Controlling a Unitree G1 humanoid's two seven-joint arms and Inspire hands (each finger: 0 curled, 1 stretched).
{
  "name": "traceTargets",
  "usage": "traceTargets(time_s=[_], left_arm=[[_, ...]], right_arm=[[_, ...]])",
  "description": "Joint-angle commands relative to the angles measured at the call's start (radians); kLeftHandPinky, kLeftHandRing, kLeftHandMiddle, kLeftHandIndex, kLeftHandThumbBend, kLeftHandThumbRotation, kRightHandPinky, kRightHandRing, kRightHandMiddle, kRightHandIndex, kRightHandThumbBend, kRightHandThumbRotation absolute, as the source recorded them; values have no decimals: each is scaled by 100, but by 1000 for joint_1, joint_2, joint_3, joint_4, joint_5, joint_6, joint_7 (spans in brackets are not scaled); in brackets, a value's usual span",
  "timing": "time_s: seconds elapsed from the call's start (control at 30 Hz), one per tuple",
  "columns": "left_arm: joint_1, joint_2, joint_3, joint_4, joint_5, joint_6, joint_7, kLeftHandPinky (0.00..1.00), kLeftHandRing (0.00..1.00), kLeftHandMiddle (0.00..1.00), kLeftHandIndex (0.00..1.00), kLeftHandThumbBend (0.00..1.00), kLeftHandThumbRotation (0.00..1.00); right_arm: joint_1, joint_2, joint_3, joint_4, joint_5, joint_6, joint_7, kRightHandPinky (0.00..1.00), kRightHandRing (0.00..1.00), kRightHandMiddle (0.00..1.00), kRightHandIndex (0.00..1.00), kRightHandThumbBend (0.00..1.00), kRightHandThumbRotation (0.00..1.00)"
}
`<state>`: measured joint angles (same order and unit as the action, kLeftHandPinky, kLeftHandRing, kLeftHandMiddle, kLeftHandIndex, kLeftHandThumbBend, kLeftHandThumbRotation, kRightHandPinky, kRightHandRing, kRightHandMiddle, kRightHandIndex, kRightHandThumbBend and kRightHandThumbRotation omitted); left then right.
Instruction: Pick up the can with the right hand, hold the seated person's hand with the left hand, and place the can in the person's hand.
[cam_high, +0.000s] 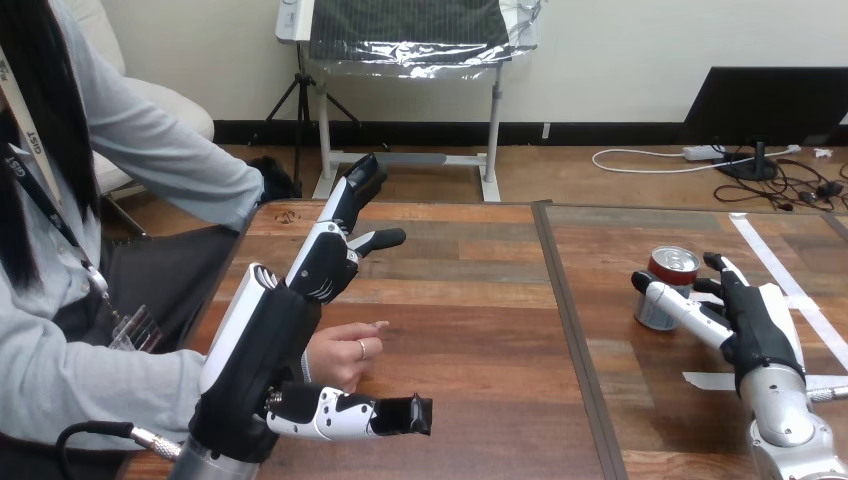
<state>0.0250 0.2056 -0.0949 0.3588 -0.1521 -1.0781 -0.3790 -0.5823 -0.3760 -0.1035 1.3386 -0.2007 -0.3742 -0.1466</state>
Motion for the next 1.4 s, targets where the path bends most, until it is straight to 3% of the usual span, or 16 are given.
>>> traceTargets(time_s=[0.0, 0.13, 0.3, 0.83, 1.37], left_arm=[[-48, 10, 17, -24, -16, -16, -2, 83, 100, 100, 100, 100, 48], [-47, 12, 15, -27, -19, -6, -5, 83, 100, 100, 100, 100, 47], [-48, 14, 12, -24, -30, 0, -12, 83, 100, 100, 100, 100, 47], [-60, 15, 15, -9, -37, 4, -24, 82, 100, 100, 100, 100, 47], [-64, 12, 14, -2, -51, 10, -42, 86, 100, 100, 100, 100, 46]], right_arm=[[-82, 11, 8, -20, 0, -16, -8, 70, 79, 88, 97, 100, 63], [-78, 15, 15, -24, -1, -19, -19, 61, 73, 86, 97, 100, 64], [-69, 22, 25, -30, -7, -29, -44, 58, 72, 89, 98, 100, 66], [-48, 67, 22, -49, 12, -35, -94, 85, 98, 100, 100, 100, 72], [-42, 78, 28, -52, 10, -70, -116, 97, 100, 100, 100, 100, 74]])
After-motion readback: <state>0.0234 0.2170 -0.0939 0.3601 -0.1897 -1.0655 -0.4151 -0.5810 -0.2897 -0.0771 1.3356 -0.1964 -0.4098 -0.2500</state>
